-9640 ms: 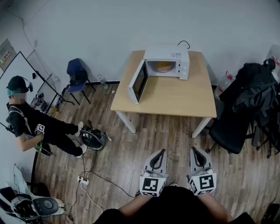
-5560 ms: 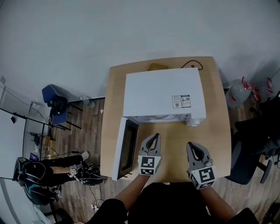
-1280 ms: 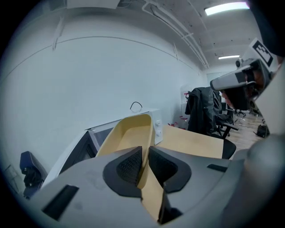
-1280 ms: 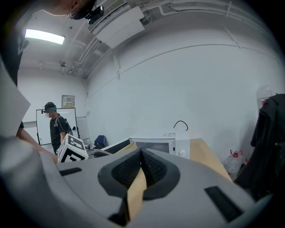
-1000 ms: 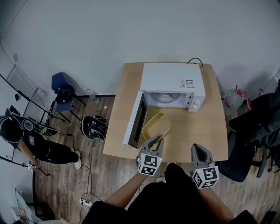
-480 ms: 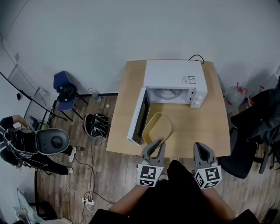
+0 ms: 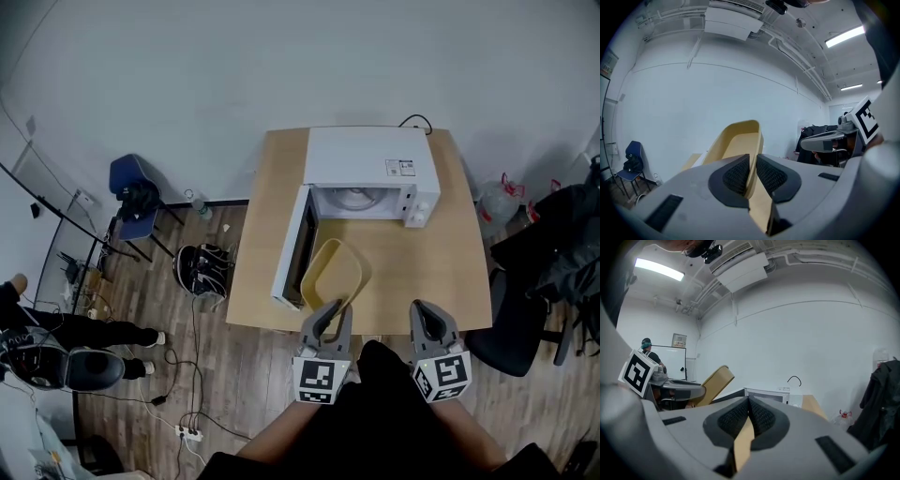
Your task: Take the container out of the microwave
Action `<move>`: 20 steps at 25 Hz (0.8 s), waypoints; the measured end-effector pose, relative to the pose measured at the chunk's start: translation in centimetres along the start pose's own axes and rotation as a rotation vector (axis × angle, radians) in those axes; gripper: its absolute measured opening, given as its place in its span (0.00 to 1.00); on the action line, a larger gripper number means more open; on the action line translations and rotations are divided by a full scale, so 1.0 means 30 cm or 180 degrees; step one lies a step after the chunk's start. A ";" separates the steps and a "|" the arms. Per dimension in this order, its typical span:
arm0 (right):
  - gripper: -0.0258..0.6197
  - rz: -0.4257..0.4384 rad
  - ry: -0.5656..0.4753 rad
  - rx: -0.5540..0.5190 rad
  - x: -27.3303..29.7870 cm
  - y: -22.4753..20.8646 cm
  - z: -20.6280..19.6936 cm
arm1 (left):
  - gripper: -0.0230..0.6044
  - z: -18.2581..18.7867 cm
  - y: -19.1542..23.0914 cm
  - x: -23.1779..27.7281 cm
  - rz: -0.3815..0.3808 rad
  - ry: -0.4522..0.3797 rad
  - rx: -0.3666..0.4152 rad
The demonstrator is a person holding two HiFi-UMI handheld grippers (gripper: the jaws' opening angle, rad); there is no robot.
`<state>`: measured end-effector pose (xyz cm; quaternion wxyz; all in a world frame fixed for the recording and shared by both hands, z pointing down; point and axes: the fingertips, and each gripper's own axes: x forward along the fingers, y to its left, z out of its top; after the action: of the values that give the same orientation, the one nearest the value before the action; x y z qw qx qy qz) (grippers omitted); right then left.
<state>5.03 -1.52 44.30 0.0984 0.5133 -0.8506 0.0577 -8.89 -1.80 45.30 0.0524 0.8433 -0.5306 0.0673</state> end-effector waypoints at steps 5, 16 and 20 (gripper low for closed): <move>0.13 0.0017 0.0023 -0.0044 -0.003 0.015 -0.001 | 0.11 0.008 0.002 -0.014 0.0029 -0.0023 0.0021; 0.13 0.0033 0.0028 -0.0035 0.011 0.018 -0.009 | 0.11 -0.014 0.023 0.000 0.0056 0.0021 0.0027; 0.13 0.0035 0.0045 -0.0032 0.019 0.011 -0.013 | 0.11 -0.011 0.020 0.011 0.0044 0.0028 0.0033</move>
<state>4.53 -1.78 44.81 0.1067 0.5077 -0.8530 0.0576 -9.32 -2.29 45.68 0.0499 0.8396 -0.5358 0.0741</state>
